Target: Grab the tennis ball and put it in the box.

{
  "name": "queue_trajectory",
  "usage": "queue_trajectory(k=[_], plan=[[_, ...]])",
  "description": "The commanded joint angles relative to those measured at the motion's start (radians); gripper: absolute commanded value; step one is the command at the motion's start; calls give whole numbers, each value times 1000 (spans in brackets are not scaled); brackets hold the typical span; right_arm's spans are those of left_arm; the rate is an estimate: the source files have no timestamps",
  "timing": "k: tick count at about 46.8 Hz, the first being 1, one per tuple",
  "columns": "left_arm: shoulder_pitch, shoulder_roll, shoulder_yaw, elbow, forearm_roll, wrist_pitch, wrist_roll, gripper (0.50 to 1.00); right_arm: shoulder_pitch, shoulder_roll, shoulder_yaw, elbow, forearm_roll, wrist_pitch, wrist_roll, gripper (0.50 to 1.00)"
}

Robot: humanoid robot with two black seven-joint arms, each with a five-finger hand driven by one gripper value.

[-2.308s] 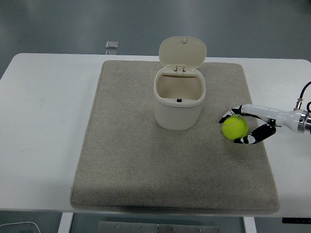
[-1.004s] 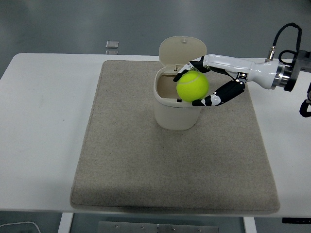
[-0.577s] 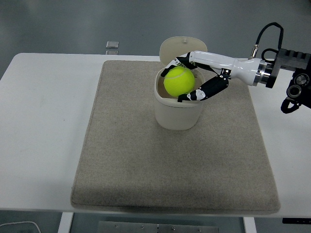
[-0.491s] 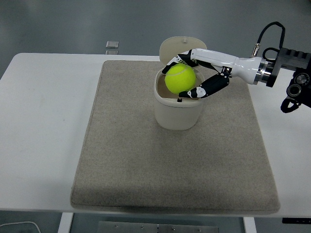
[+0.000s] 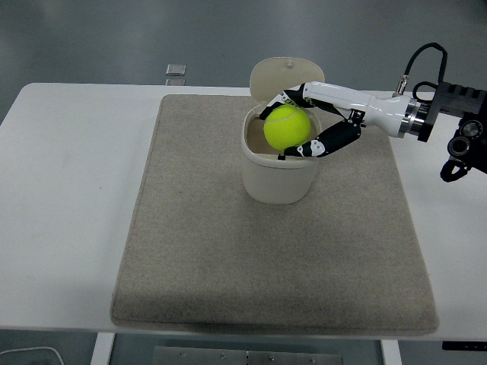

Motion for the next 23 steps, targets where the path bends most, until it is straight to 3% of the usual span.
queue_trajectory(k=[1,5,9,23], plan=[[0,0,0,0,1,0,0,992,-1,0,0,-3,0,0,0,741],[0,0,0,0,1,0,0,992,-1,0,-6,-9,2,0,0,758],[0,0,0,0,0,0,0,992,-3,0,-6,-9,4,2,1,821],[0,0,0,0,0,0,0,992,-4,1,-6,-9,4,0,1,825]])
